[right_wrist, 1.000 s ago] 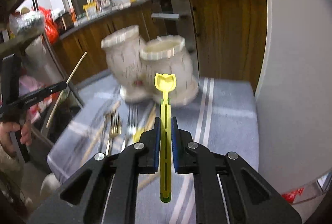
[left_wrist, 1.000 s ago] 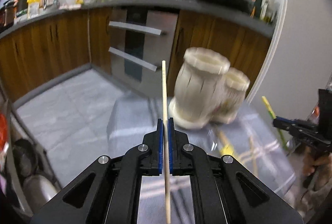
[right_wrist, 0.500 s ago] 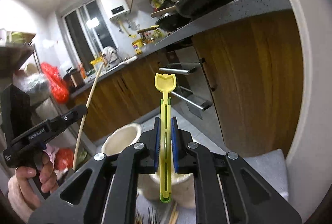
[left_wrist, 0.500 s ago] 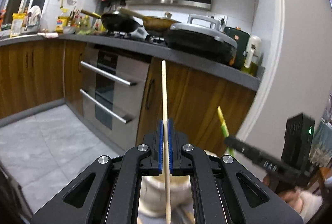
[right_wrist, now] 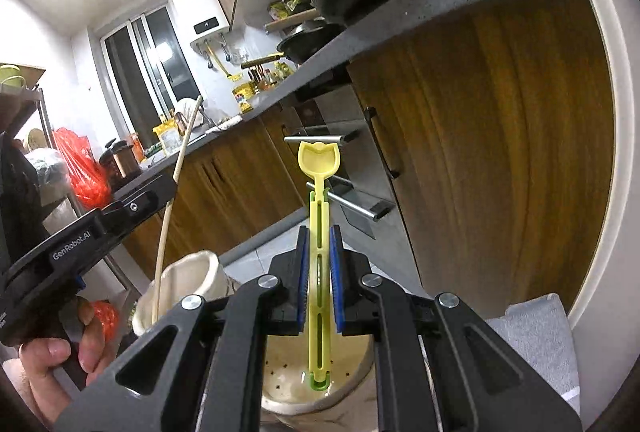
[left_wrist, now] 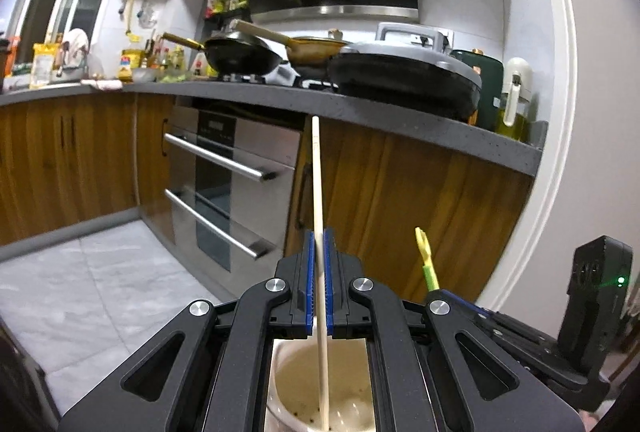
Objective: Organize utensils
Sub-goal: 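Drop the yellow utensil into the small pot with the right tool while the left drops the chopstick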
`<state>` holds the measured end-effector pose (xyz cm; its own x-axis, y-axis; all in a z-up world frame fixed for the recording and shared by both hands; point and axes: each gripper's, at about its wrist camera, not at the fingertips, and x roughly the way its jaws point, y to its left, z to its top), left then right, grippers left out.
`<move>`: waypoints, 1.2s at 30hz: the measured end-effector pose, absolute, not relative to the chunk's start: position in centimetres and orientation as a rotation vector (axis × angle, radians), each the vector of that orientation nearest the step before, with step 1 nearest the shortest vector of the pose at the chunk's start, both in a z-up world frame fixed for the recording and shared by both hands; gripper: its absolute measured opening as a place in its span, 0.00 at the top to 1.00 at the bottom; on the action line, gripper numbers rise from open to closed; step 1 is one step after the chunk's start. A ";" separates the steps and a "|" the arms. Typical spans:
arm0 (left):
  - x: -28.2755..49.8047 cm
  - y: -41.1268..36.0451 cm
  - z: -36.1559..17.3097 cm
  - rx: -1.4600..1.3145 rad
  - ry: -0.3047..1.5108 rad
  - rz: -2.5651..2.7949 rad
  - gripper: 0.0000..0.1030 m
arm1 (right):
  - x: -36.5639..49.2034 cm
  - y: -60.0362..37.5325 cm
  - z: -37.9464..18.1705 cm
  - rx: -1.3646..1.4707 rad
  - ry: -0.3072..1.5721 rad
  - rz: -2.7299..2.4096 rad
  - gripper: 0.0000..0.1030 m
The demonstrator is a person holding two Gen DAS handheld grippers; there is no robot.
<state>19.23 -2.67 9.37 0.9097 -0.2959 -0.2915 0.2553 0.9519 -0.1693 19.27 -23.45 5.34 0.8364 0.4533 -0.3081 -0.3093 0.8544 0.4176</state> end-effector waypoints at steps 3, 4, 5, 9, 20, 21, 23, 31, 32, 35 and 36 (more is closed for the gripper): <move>18.1 -2.1 9.0 -0.120 0.336 -0.298 0.95 | 18.5 -23.4 5.2 0.342 0.419 0.419 0.91; 17.8 -2.0 8.7 -0.116 0.339 -0.299 0.95 | 18.4 -23.4 5.3 0.336 0.420 0.420 0.91; 17.3 -1.9 8.5 -0.107 0.350 -0.303 0.95 | 18.0 -23.3 5.3 0.331 0.423 0.420 0.91; 15.9 -1.9 7.9 -0.075 0.368 -0.297 0.95 | 16.7 -23.2 5.4 0.313 0.427 0.418 0.91; 14.2 -1.8 6.7 -0.028 0.412 -0.280 0.93 | 15.3 -22.3 5.1 0.235 0.455 0.378 0.91; 14.1 -1.8 6.8 -0.025 0.413 -0.275 0.89 | 15.2 -22.3 5.2 0.233 0.454 0.376 0.91; 13.7 -1.6 6.9 -0.026 0.413 -0.274 0.85 | 15.0 -22.6 5.2 0.232 0.453 0.372 0.91; 12.0 -0.6 7.6 -0.033 0.385 -0.251 0.59 | 13.9 -23.3 5.5 0.240 0.429 0.326 0.63; 11.8 -0.3 7.7 -0.041 0.380 -0.249 0.54 | 13.7 -23.5 5.6 0.242 0.424 0.320 0.60; 11.0 0.2 8.0 -0.049 0.373 -0.236 0.35 | 13.2 -24.0 5.8 0.238 0.418 0.300 0.47; 10.8 0.3 8.1 -0.051 0.368 -0.232 0.27 | 12.8 -24.2 5.9 0.239 0.414 0.296 0.38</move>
<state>10.80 0.34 8.15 0.9067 -0.2343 -0.3508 0.2160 0.9721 -0.0911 12.81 -24.25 5.87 0.8740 0.3288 -0.3578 -0.2323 0.9295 0.2866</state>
